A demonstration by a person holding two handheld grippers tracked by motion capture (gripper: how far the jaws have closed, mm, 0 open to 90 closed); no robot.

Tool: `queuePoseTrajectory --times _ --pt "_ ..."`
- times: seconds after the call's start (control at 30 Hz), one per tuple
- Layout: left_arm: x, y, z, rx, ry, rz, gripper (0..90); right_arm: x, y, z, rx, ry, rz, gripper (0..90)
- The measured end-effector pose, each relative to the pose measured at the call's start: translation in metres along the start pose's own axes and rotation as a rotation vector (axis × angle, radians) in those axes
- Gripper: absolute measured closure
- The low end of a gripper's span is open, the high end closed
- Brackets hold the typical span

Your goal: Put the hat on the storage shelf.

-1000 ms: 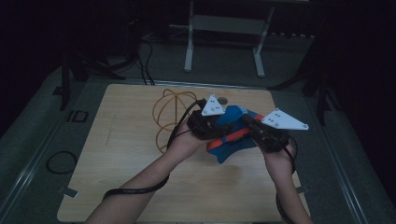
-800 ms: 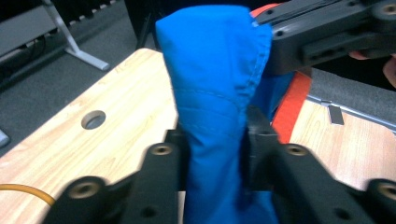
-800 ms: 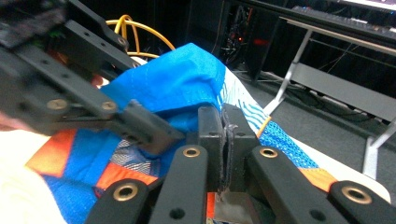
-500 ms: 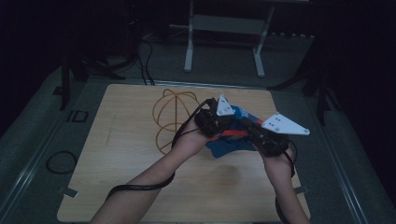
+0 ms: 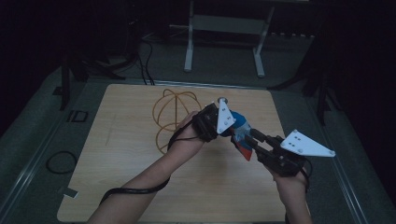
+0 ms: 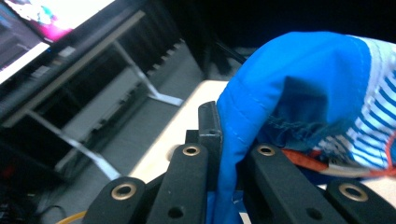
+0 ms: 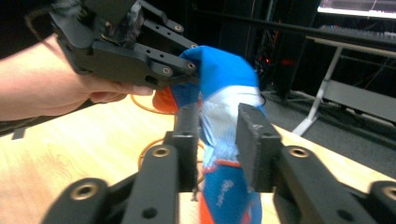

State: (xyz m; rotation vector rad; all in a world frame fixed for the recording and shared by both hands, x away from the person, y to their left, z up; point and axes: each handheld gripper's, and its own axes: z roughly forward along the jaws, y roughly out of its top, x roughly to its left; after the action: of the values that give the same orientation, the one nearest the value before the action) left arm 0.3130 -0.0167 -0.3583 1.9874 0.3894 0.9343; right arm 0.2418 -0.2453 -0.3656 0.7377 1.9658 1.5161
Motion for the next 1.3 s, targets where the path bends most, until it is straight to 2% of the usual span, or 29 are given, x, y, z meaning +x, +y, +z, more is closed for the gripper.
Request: queuePoseTrajectory --times 0.03,0.07,0.1,0.17,0.23,0.27,0.3,0.33,0.37,0.4,0.47,0.5,0.63,0.73,0.77,0.83,0.87,0.9,0.97,1.0,1.17,1.3 --pt "0.003 -0.003 -0.003 -0.031 -0.011 -0.001 89.1 0.0 0.0 -0.004 -0.001 -0.007 -0.006 66.8" --pt "0.006 -0.005 -0.007 -0.054 0.004 -0.007 89.1 -0.001 0.0 -0.008 -0.002 -0.013 -0.011 65.0" --pt "0.01 -0.008 -0.011 -0.086 -0.024 -0.023 89.1 -0.003 0.0 -0.012 -0.009 -0.012 -0.011 64.6" --pt "0.015 -0.011 -0.016 -0.118 -0.026 -0.029 89.1 -0.007 -0.002 -0.015 -0.006 -0.005 -0.008 63.6" --pt "0.021 -0.015 -0.021 -0.164 -0.064 -0.037 89.1 -0.01 -0.003 -0.018 -0.009 -0.004 -0.006 63.0" --pt "0.024 -0.018 -0.024 -0.18 -0.066 -0.041 89.0 -0.011 -0.004 -0.019 -0.007 0.01 -0.002 62.1" --pt "0.026 -0.02 -0.025 -0.206 -0.097 -0.05 89.0 -0.011 -0.004 -0.019 -0.008 0.014 -0.005 62.0" --pt "0.028 -0.023 -0.027 -0.237 -0.111 -0.048 89.0 -0.011 -0.005 -0.019 -0.007 0.017 -0.005 62.0" --pt "0.03 -0.025 -0.029 -0.247 -0.116 -0.053 89.0 -0.011 -0.005 -0.019 -0.008 0.03 -0.002 62.0" --pt "0.033 -0.028 -0.03 -0.276 -0.163 -0.072 89.0 -0.01 -0.005 -0.019 -0.011 0.044 0.001 61.9" --pt "0.036 -0.034 -0.033 -0.317 -0.202 -0.093 89.0 -0.007 -0.004 -0.015 -0.009 0.071 -0.006 60.1" --pt "0.039 -0.037 -0.034 -0.352 -0.25 -0.098 89.0 -0.006 -0.004 -0.014 -0.011 0.079 -0.009 59.9" --pt "0.042 -0.045 -0.038 -0.4 -0.295 -0.097 88.9 0.002 -0.003 -0.006 -0.017 0.131 -0.01 58.5" --pt "0.046 -0.05 -0.04 -0.443 -0.357 -0.133 88.9 0.009 -0.003 0.002 -0.015 0.158 -0.027 55.5" --pt "0.048 -0.052 -0.041 -0.472 -0.401 -0.159 88.9 0.01 -0.003 0.004 -0.012 0.164 -0.03 54.9" --pt "0.048 -0.055 -0.042 -0.499 -0.418 -0.171 88.9 0.012 -0.002 0.009 -0.014 0.181 -0.025 53.2" --pt "0.048 -0.056 -0.043 -0.522 -0.44 -0.191 88.9 0.013 -0.002 0.011 -0.017 0.188 -0.022 52.3" --pt "0.048 -0.058 -0.044 -0.541 -0.446 -0.205 88.9 0.015 -0.001 0.014 -0.021 0.193 -0.021 52.0" --pt "0.046 -0.059 -0.045 -0.569 -0.473 -0.229 88.9 0.019 0.001 0.018 -0.027 0.206 -0.024 50.9" --pt "0.045 -0.059 -0.045 -0.578 -0.474 -0.228 88.9 0.022 0.002 0.021 -0.026 0.21 -0.037 50.6" --pt "0.037 -0.056 -0.047 -0.599 -0.494 -0.197 88.9 0.029 0.005 0.032 -0.017 0.221 -0.061 50.5" --pt "0.033 -0.054 -0.045 -0.594 -0.498 -0.188 88.8 0.031 0.005 0.034 -0.021 0.216 -0.073 63.3"
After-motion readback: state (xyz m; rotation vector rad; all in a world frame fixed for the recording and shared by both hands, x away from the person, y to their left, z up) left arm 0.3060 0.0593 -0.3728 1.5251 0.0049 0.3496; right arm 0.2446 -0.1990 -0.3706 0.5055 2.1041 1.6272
